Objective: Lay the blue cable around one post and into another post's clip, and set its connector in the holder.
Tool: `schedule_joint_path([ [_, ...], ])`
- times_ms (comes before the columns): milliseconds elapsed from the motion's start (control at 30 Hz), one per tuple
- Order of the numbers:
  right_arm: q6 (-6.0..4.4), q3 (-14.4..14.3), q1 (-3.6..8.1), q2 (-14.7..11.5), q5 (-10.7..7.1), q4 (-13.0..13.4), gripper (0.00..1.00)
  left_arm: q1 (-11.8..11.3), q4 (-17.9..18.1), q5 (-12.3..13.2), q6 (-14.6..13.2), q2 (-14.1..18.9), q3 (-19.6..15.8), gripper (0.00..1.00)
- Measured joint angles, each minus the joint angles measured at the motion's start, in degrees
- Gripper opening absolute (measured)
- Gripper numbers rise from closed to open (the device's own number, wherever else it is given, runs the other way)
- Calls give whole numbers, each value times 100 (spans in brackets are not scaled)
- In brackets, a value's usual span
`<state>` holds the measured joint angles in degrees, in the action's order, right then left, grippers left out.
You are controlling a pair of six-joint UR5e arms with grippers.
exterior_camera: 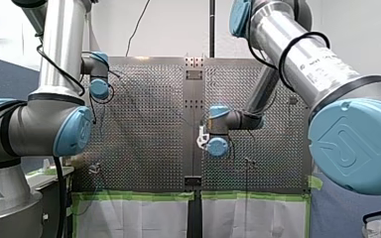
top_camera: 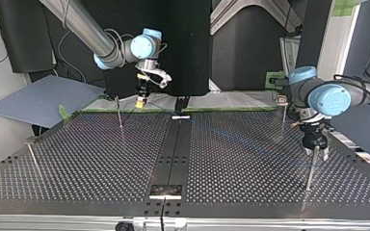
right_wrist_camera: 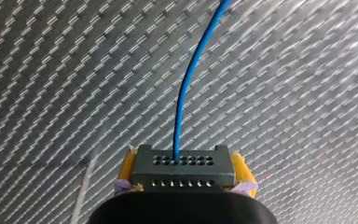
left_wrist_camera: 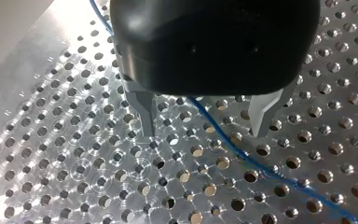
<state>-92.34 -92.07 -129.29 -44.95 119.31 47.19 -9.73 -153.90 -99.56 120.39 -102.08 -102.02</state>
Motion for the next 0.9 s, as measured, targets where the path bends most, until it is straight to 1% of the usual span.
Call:
schedule_joint_path([
  [100, -124, -154, 38, 142, 119, 154, 0, 5, -4, -11, -23, 0, 0, 100],
  [200, -267, -305, 74, 291, 232, 306, 0, 12, -10, -14, -50, 1, 0, 100],
  [233, -329, -368, 89, 355, 261, 369, 0, 14, -14, -14, -58, 1, 0, 100],
  [300, -426, -467, 118, 452, 300, 468, 0, 16, -28, -15, -69, 1, 0, 100],
  [433, -674, -715, 209, 701, 352, 715, 0, 24, -43, -15, -85, 1, 0, 100],
  [533, -826, -873, 287, 859, 369, 874, 0, 26, -62, -15, -100, 1, 0, 100],
  [567, -856, -916, 314, 902, 375, 917, 0, 26, -67, -15, -104, 1, 0, 100],
  [633, -892, -1015, 390, 1000, 376, 1016, 0, 27, -74, -15, -109, 1, 0, 100],
  [700, -874, -1107, 473, 1093, 351, 1108, 0, 29, -77, -15, -112, 0, 0, 100],
  [800, -773, -1261, 621, 1245, 251, 1261, 0, 37, -79, -15, -128, 0, 0, 100],
  [833, -724, -1324, 684, 1309, 196, 1325, 0, 39, -80, -15, -133, -1, 0, 100],
  [900, -677, -1419, 779, 1404, 108, 1419, 0, 44, -81, -15, -142, 0, 0, 100],
])
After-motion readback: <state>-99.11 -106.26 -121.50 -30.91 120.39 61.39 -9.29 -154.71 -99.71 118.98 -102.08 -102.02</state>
